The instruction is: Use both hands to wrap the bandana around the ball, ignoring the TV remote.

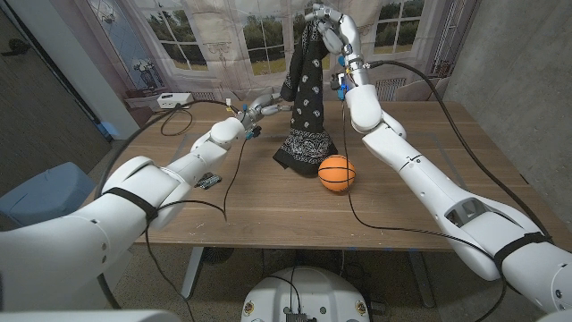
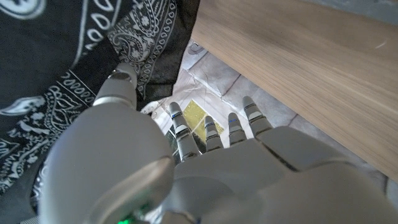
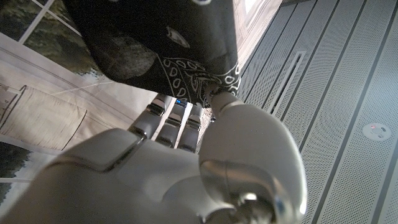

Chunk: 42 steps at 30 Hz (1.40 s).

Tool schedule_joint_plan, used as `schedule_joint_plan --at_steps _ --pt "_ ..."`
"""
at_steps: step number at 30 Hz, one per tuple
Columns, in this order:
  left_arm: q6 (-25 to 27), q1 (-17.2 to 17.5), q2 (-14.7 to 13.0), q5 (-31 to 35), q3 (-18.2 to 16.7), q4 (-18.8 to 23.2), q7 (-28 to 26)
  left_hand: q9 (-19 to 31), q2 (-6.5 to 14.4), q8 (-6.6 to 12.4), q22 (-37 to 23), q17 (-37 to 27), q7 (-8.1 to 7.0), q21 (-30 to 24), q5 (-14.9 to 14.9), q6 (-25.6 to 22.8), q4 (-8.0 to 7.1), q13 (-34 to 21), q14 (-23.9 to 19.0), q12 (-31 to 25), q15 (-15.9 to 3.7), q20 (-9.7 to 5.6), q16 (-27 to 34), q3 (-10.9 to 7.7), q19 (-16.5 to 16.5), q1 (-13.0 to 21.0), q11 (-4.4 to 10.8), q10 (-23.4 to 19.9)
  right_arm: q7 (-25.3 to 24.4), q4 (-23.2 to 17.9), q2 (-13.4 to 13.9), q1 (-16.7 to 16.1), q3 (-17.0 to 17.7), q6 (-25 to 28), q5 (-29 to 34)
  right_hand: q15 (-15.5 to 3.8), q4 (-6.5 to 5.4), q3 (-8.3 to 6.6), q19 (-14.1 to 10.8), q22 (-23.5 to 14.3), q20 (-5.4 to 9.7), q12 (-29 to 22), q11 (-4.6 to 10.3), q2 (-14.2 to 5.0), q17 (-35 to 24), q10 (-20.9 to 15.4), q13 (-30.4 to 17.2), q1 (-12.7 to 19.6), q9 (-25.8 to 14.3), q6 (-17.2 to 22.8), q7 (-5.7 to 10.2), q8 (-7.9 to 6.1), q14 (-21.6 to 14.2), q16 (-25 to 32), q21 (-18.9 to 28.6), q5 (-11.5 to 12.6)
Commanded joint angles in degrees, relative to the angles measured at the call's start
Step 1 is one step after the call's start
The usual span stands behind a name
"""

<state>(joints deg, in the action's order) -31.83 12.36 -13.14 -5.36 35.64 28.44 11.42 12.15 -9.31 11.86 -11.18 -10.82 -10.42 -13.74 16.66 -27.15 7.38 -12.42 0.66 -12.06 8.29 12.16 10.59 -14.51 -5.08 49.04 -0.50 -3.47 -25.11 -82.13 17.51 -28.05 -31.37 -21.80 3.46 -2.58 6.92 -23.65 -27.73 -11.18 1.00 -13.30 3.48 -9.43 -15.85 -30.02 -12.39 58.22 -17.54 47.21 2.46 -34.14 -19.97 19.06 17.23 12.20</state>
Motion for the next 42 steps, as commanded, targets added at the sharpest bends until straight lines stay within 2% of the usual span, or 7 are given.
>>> schedule_joint_plan --at_steps 1,7,18,31,35,38,42 --pt "-6.9 -1.3 0.2 -1.4 0.4 -2.5 6.9 0.3 -0.8 0.38 -0.2 -0.2 -1.65 0.4 2.0 -1.1 -0.47 -0.2 0.8 -0.3 0.3 0.1 0.1 2.14 0.4 -1.1 0.73 0.0 -2.6 1.7 -1.7 1.0 0.0 1.8 1.3 -6.28 0.15 0.1 -0.7 -0.2 0.16 0.1 -0.16 -0.21 -0.2 -0.5 -0.3 -0.2 0.1 1.5 -1.28 -0.44 -0.6 -0.1 0.5 0.5" --pt "-8.3 3.9 -1.7 -3.2 -2.2 4.8 4.8 2.8 2.8 8.32 -0.2 0.1 -0.45 -0.1 5.9 -19.0 0.04 -0.3 -2.6 -2.3 -2.19 -0.63 1.1 4.73 -2.3 4.0 4.25 -5.2 -2.8 3.5 -2.9 1.9 0.1 2.9 0.4 -6.14 0.12 0.14 -0.7 -0.2 0.14 0.2 -0.24 -0.21 -0.2 -0.5 -0.3 -0.2 0.2 1.4 -1.27 -0.45 -0.5 -0.2 0.6 0.5" --pt "-5.3 11.7 -4.4 -3.9 -4.7 16.2 -1.0 6.8 2.7 10.12 -0.2 -0.3 2.9 0.4 3.8 -14.2 -1.74 -1.3 -3.4 -2.5 -2.73 -0.33 1.1 8.02 -2.1 2.3 3.01 -5.9 -3.8 6.4 -4.1 3.4 0.1 2.9 0.0 -5.96 0.03 0.27 -0.7 -0.2 0.02 0.2 -0.56 -0.29 -0.3 -0.7 -0.4 -0.2 0.4 1.4 -1.39 -0.56 -0.7 -0.2 0.7 0.5" --pt "-12.6 8.4 3.5 -16.4 -10.5 0.9 12.1 5.9 5.9 6.44 -0.4 -0.5 4.94 0.8 3.1 -7.6 -5.39 -2.2 -2.5 -3.1 -2.58 -0.21 1.0 10.57 -1.0 -2.4 2.76 -6.7 -5.0 6.9 -3.9 3.3 0.2 3.1 0.4 -6.07 0.05 0.3 -0.7 -0.2 -0.03 0.3 -0.45 -0.34 -0.3 -0.8 -0.4 -0.2 0.6 1.3 -1.45 -0.66 -0.8 -0.3 0.8 0.5" --pt "-10.8 5.4 7.5 -20.0 -14.0 -5.7 16.6 3.9 9.7 5.18 -0.7 -0.8 7.69 1.2 2.4 -9.1 -8.63 -2.3 -2.8 -3.4 -3.14 -0.3 1.4 11.01 0.5 -6.6 2.67 -7.7 -4.5 7.0 -3.6 3.3 0.0 2.5 0.4 -6.06 0.09 0.33 -0.6 -0.2 -0.04 0.3 -0.47 -0.36 -0.4 -0.8 -0.4 -0.1 0.6 1.3 -1.4 -0.68 -0.8 -0.3 0.8 0.5" --pt "-8.0 4.2 9.3 -20.5 -15.7 -6.9 16.9 3.5 10.5 4.84 -0.7 -0.8 8.3 1.1 2.2 -9.3 -8.95 -2.3 -3.0 -3.6 -3.16 -0.22 1.5 10.87 0.5 -6.8 2.67 -8.2 -4.3 6.9 -3.2 3.2 0.0 2.1 0.5 -5.98 0.1 0.29 -0.7 -0.2 -0.07 0.3 -0.55 -0.34 -0.4 -0.8 -0.4 -0.1 0.7 1.3 -1.36 -0.72 -0.9 -0.3 0.8 0.5" --pt "-5.9 3.2 10.5 -18.7 -16.2 -7.1 14.3 1.7 15.5 4.12 -0.9 -0.4 8.94 0.2 1.4 -11.8 -8.15 -2.1 -4.6 -4.0 -3.69 -0.23 1.8 8.17 -0.9 -4.1 3.07 -9.7 -4.1 6.8 -2.7 2.9 0.2 1.1 0.2 -5.95 0.07 0.24 -0.6 -0.2 -0.14 0.4 -0.6 -0.32 -0.3 -0.9 -0.5 -0.1 0.8 1.4 -1.4 -0.81 -1.0 -0.4 0.9 0.5"
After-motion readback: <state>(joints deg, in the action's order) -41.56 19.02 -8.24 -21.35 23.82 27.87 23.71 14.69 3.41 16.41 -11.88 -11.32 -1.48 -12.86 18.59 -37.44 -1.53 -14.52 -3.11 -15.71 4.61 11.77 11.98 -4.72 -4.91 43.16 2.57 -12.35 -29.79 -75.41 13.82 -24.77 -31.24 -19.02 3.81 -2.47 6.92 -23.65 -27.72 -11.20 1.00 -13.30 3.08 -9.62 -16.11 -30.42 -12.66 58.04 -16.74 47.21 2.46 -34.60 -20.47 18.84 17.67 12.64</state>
